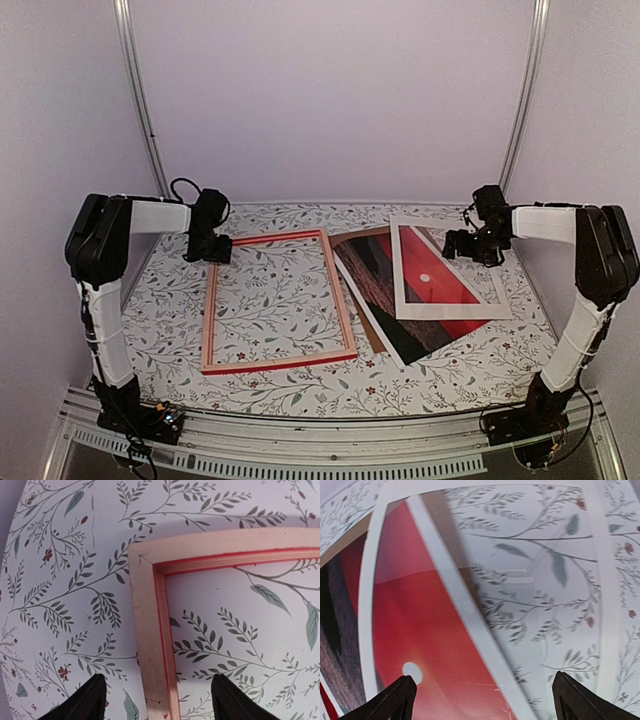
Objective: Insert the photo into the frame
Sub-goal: Rotate the frame body at the center of the board, then move the glass panel to the mat board.
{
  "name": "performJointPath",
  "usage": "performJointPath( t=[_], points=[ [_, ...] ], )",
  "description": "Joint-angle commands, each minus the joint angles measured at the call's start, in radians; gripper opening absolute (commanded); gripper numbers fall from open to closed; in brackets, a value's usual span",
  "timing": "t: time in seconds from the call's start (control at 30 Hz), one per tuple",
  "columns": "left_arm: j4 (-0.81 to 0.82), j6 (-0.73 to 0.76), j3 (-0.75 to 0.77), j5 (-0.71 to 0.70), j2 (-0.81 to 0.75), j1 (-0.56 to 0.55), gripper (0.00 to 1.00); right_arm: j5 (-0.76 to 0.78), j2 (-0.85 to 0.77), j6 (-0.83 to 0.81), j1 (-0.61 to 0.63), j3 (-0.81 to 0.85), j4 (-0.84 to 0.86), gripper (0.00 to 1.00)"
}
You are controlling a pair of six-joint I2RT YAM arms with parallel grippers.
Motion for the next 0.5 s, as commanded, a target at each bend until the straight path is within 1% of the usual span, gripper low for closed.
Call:
performJointPath(
  t=[0.0, 0.03, 0.07, 0.17, 0.3, 0.4, 0.47],
  points=[
    [-0.010, -0.023, 0.001, -0.059, -0.103, -0.004, 0.81, 0.035, 0.012, 0.005, -0.124, 0.040, -0.022, 0.99],
    [-0.010, -0.026, -0.001, -0.059, -0.119, -0.003, 0.85, 0.035, 0.019, 0.004, -0.151, 0.046, -0.024, 0.99],
    [-0.009, -0.030, -0.003, -0.057, -0.134, -0.005, 0.88, 0.001, 0.026, 0.005, -0.182, 0.051, -0.025, 0.99],
    [-0.005, -0.036, -0.008, -0.036, -0.185, -0.014, 0.94, -0.035, 0.061, 0.007, -0.264, 0.063, -0.024, 0.99],
    [0.025, -0.042, -0.024, 0.055, -0.251, -0.039, 0.98, -0.068, 0.108, 0.010, -0.330, 0.075, -0.023, 0.99],
    [0.050, -0.057, -0.033, 0.153, -0.277, -0.066, 0.98, -0.079, 0.139, 0.005, -0.358, 0.076, -0.021, 0.99],
    [0.060, -0.065, -0.033, 0.193, -0.285, -0.092, 0.98, -0.098, 0.156, 0.001, -0.374, 0.073, -0.019, 0.99]
  ],
)
